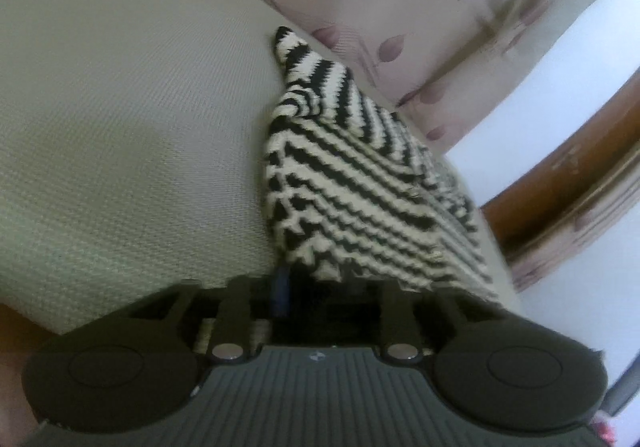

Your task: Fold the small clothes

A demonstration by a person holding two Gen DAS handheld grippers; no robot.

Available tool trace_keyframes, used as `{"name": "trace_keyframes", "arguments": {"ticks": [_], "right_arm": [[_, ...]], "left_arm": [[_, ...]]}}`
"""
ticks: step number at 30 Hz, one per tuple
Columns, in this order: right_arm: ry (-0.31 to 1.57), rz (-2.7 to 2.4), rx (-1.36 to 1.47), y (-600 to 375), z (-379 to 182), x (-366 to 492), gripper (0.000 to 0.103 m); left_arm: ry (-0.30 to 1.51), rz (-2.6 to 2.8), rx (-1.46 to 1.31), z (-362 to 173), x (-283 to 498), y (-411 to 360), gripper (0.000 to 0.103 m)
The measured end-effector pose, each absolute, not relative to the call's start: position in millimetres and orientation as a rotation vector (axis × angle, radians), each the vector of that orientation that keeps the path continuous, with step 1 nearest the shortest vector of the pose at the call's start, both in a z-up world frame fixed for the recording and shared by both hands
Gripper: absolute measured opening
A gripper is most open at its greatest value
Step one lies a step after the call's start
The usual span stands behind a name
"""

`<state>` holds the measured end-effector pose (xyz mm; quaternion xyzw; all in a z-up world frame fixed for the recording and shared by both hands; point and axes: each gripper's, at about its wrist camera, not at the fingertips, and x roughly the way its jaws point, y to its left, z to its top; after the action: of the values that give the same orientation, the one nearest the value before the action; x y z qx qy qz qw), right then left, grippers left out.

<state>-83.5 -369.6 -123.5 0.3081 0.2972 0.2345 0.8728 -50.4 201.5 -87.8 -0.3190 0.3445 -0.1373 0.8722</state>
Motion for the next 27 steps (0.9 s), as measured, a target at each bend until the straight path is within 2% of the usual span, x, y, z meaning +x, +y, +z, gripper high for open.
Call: {"name": "trace_keyframes", "arguments": {"ticks": [1, 3, 5, 6, 7, 8, 9, 11, 12, 17, 27], "right_arm": [[0.630, 0.497, 0.653, -370, -124, -83, 0.018], [0.638, 0.500, 0.666, -371, -124, -81, 0.019], [0.646, 0.506, 0.683, -370, -123, -80, 0.023], [0.648, 0.507, 0.687, -369, -123, -79, 0.024], [0.649, 0.504, 0.678, -367, -122, -78, 0.024], [0.647, 0.500, 0.663, -364, -120, -77, 0.024], [0.644, 0.493, 0.656, -362, -119, -77, 0.024], [0.648, 0.478, 0.641, -359, -119, -75, 0.012], [0.649, 0.470, 0.625, -358, -119, -75, 0.011], [0.597, 0.540, 0.800, -374, -117, -77, 0.010], [0.488, 0.626, 0.945, -381, -75, -57, 0.010]], "left_arm": [[0.712, -0.315, -0.695, -88, -49, 202, 0.064], [0.703, -0.341, -0.699, -86, -48, 196, 0.076], [0.697, -0.340, -0.644, -82, -47, 185, 0.079], [0.695, -0.335, -0.608, -80, -46, 179, 0.075], [0.692, -0.327, -0.575, -79, -46, 175, 0.059], [0.698, -0.314, -0.557, -81, -46, 172, 0.040], [0.727, -0.310, -0.562, -85, -42, 172, 0.010], [0.712, -0.316, -0.633, -94, -43, 178, 0.009], [0.704, -0.307, -0.625, -93, -44, 178, 0.009], [0.597, -0.277, -0.640, -71, -49, 178, 0.009], [0.427, -0.264, -0.671, -20, -35, 174, 0.007]]}}
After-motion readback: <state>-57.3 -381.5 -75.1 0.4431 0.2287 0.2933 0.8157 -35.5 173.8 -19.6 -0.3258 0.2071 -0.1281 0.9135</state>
